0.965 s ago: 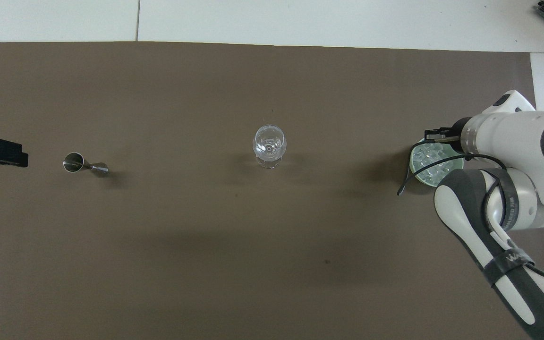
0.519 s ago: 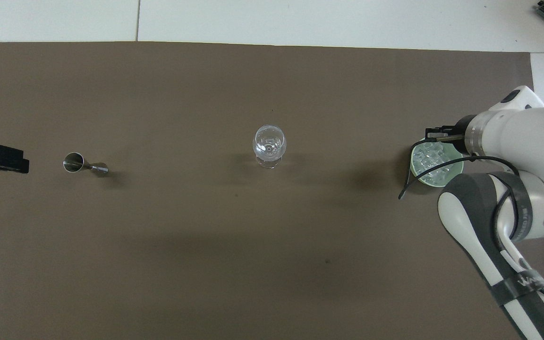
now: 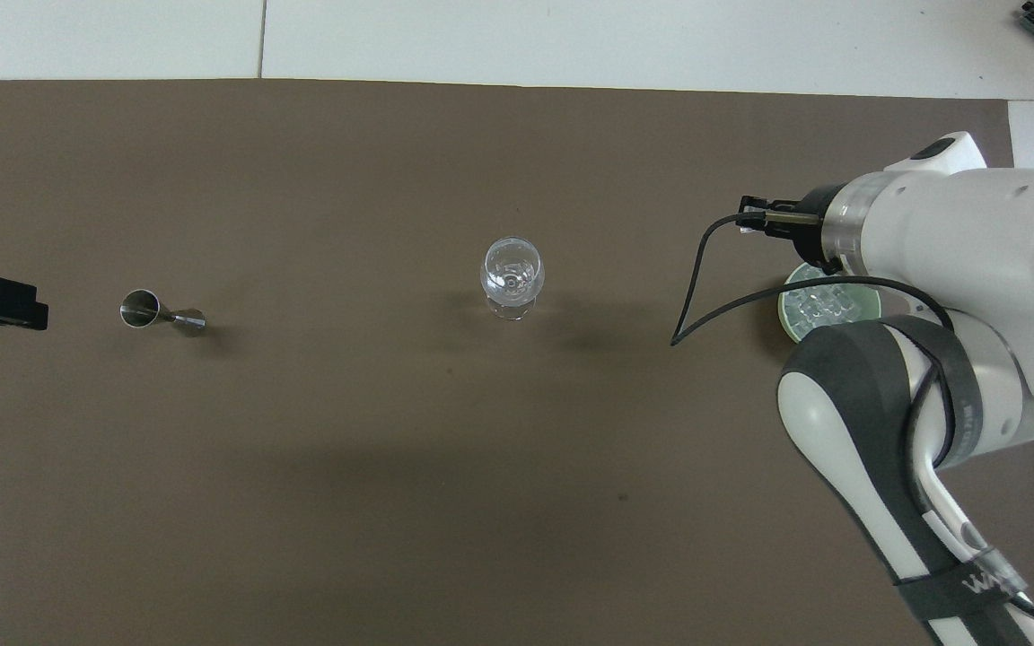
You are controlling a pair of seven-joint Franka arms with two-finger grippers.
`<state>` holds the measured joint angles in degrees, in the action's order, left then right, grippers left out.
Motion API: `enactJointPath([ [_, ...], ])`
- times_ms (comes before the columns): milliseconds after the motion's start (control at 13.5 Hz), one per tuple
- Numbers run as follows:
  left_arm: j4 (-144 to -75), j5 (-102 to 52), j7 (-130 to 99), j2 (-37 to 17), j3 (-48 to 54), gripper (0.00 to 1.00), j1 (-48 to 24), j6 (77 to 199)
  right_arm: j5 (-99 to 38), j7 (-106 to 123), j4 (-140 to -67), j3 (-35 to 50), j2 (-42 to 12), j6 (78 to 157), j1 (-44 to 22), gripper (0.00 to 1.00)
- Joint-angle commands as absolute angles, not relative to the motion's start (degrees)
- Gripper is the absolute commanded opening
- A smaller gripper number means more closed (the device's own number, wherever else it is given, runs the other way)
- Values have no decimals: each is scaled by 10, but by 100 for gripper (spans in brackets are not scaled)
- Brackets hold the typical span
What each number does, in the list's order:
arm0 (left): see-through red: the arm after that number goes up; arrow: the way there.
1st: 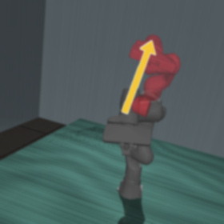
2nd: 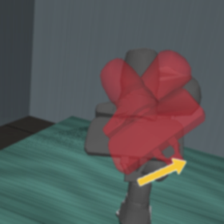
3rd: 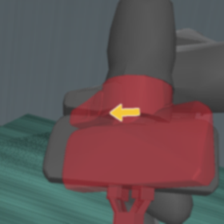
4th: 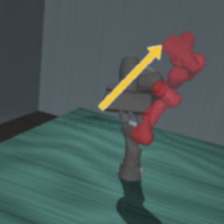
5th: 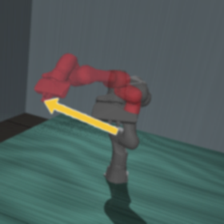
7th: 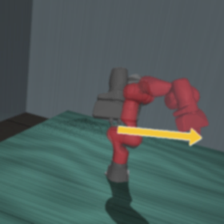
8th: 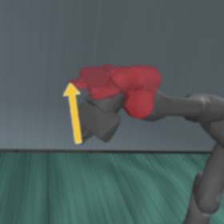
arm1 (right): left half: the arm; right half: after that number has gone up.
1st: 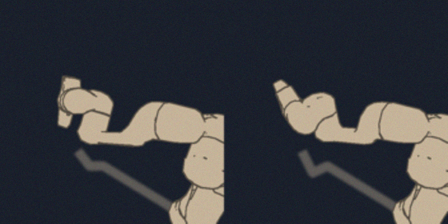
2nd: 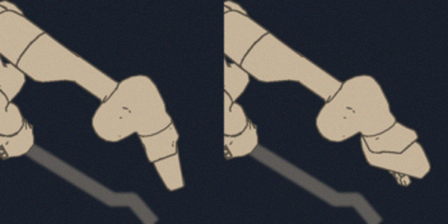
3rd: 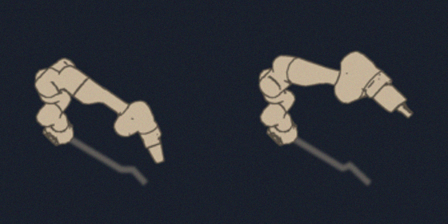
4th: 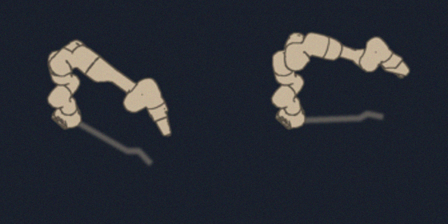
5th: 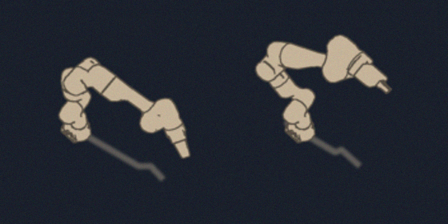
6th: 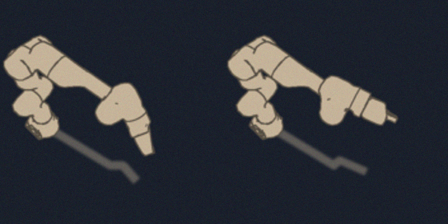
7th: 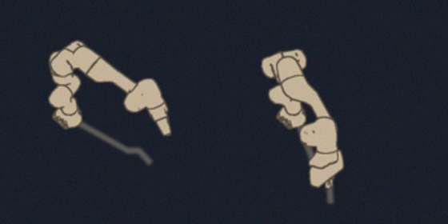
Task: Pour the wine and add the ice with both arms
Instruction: 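Lift the ice and carry it over the wine glass with the right gripper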
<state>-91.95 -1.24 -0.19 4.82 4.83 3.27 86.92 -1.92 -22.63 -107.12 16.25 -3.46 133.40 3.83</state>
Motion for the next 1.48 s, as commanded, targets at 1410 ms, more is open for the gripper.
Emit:
enactJointPath([
  [1410,-945,-9,2,69,29,100,2,872,-134,-502,-1057,167,-93,1445,-132,0],
])
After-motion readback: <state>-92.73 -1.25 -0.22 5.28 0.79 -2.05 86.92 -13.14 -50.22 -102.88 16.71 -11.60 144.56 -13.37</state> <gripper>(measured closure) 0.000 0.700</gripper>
